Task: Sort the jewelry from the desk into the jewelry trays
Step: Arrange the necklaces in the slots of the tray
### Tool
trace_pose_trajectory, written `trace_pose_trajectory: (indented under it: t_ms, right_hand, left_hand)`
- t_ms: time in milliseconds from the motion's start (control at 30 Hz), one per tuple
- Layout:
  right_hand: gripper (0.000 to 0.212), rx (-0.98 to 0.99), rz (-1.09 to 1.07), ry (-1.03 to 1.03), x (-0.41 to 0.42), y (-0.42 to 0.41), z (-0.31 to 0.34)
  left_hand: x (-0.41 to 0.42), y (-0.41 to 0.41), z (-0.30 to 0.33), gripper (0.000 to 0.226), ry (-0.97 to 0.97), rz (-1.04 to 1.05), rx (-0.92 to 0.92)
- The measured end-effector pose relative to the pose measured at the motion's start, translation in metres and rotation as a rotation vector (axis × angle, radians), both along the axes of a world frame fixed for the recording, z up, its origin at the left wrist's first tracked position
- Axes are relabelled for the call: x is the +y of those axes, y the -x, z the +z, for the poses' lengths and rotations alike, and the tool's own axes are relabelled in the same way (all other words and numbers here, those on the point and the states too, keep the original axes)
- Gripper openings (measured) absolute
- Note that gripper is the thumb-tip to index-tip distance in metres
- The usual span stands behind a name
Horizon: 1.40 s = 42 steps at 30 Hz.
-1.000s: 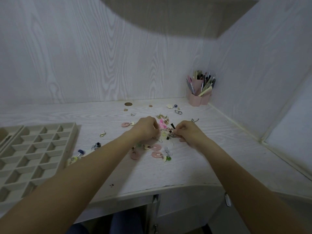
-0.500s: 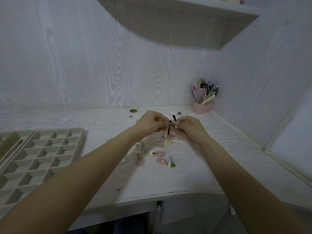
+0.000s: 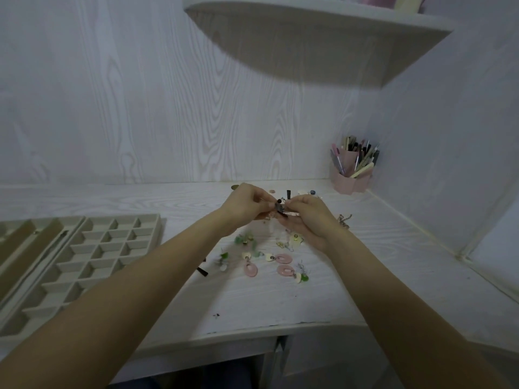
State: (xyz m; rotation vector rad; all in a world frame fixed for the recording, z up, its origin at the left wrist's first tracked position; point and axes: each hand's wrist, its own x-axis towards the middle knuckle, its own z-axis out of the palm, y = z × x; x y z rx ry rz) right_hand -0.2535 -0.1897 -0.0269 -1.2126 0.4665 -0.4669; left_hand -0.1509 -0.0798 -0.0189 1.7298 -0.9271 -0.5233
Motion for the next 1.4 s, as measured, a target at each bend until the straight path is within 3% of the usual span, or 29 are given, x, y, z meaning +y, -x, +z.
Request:
trace_pose_trajectory:
  t_ms: [200, 400, 533, 667, 800, 933, 1067, 1200, 1400]
  right_hand:
    - [0.014, 0.015, 0.084, -0.215, 0.012, -0.013, -0.003]
    - [0.012, 0.01, 0.158, -0.279, 0.025, -0.023, 0.0]
    - [0.01, 0.026, 0.19, -0.204, 0.032, -0.027, 0.0]
    - [0.012, -0.014, 0.175, -0.298, 0.04, -0.033, -0.004]
    - [0.012, 0.005, 0.12, -0.338, 0.047, -0.036, -0.004]
    - [0.018, 0.027, 0.135, -0.416, 0.061, -0.04, 0.003]
    - [0.03, 0.159, 0.254, -0.123, 0.08, -0.042, 0.015]
    - [0.018, 0.16, 0.392, 0.268, 0.106, -0.043, 0.024]
    - [0.015, 0.154, 0.428, 0.475, 0.149, -0.048, 0.027]
  left_hand:
    - [0.012, -0.006, -0.002, 0.016, 0.007, 0.067, 0.089]
    - [0.027, -0.012, 0.004, 0.015, 0.022, 0.084, 0.177]
    - [0.04, -0.016, 0.005, 0.008, 0.003, 0.065, 0.055]
    - [0.051, -0.02, 0.009, 0.008, 0.022, 0.093, -0.055]
    - [0.065, -0.021, 0.019, 0.01, 0.062, 0.105, 0.1]
    - [0.084, -0.022, 0.026, 0.017, 0.009, 0.112, 0.136]
    - [0.106, -0.021, 0.03, 0.014, 0.008, 0.139, 0.116]
    - [0.139, -0.02, 0.031, 0.014, -0.016, 0.185, 0.08]
    - [0.191, -0.02, 0.032, 0.021, -0.024, 0.177, 0.169]
